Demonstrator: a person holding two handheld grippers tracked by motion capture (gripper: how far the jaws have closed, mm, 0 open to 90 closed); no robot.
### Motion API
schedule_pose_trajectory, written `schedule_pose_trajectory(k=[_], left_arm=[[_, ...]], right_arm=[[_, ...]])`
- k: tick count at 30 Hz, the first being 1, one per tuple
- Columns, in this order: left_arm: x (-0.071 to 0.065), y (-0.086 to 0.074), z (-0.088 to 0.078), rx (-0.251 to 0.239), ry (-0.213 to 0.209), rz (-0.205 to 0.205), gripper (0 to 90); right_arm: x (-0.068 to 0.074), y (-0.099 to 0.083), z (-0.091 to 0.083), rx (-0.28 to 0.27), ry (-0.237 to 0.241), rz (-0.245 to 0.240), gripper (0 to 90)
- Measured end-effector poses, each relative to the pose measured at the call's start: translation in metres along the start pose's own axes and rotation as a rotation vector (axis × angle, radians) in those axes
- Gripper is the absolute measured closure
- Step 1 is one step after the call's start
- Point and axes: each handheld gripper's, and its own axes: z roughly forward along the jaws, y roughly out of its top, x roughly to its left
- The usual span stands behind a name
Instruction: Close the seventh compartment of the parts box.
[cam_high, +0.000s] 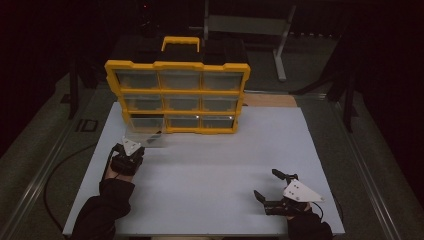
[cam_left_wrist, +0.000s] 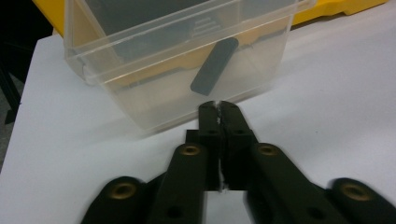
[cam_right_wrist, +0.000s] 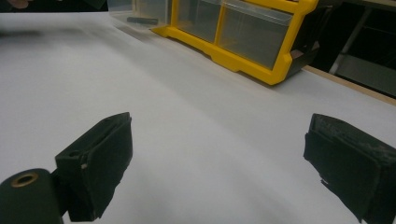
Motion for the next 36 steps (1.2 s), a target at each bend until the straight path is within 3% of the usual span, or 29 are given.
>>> schedule_pose_trajectory(k=[10,22,36], left_arm=[[0.001,0.005,0.012,0.023,0.015,0.019,90.0],[0.008,0.009,0.024,0.023,0.012,-0.015,90.0],[0.011,0.018,0.035,0.023,0.033,-0.012,90.0]], right_arm=[[0.0,0.0,0.0,0.001,0.0,0.002,8.0],[0.0,0.0,0.0,0.001,0.0,0.001,8.0],[-0.001,-0.001,0.0,0.004,0.001,0.008,8.0]])
